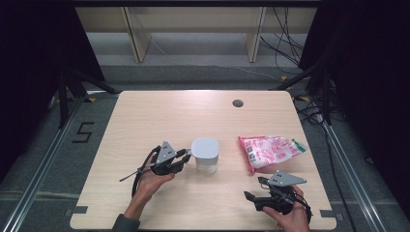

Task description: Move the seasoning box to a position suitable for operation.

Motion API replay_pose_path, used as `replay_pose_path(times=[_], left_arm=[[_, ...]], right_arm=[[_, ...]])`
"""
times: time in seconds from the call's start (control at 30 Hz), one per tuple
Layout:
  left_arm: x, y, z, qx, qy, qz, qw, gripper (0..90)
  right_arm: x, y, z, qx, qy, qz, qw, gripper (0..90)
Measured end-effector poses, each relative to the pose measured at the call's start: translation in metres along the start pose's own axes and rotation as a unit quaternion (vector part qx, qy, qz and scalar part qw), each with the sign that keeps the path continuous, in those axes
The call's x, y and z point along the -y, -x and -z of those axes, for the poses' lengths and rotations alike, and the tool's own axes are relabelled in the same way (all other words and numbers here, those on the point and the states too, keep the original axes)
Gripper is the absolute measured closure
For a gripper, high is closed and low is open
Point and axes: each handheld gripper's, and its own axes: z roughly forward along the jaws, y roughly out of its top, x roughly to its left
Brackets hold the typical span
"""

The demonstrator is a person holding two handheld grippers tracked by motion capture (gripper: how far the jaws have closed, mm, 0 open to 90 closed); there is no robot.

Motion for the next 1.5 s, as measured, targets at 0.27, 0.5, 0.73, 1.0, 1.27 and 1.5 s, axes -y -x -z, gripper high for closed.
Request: replay_pose_path(times=[0.27, 0.5, 0.73, 1.0, 1.27, 1.5], left_arm=[[0.001, 0.001, 0.0, -0.002, 0.003, -0.001, 1.0, 70.3], [0.0, 0.002, -0.001, 0.003, 0.003, -0.001, 1.0, 70.1], [0.001, -0.001, -0.001, 0.016, 0.002, 0.013, 0.9998, 68.8], [-0.006, -0.002, 0.018, 0.026, -0.002, 0.008, 0.9996, 44.5], [-0.017, 0.0, 0.041, 0.025, 0.007, 0.014, 0.9996, 52.6], [-0.027, 0.007, 0.051, 0.014, 0.019, 0.001, 0.9997, 81.1]], right_arm=[[0.0, -0.002, 0.0, 0.008, -0.003, -0.007, 0.9999, 24.5], [0.001, -0.002, -0.001, 0.004, 0.001, -0.008, 1.0, 24.5], [0.0, 0.0, -0.001, 0.002, 0.003, -0.001, 1.0, 24.5], [0.001, 0.002, 0.0, -0.005, -0.001, 0.0, 1.0, 24.3], [0.002, 0.002, 0.0, 0.006, 0.002, -0.005, 1.0, 24.1], [0.002, 0.003, -0.001, -0.003, -0.002, -0.001, 1.0, 24.2]])
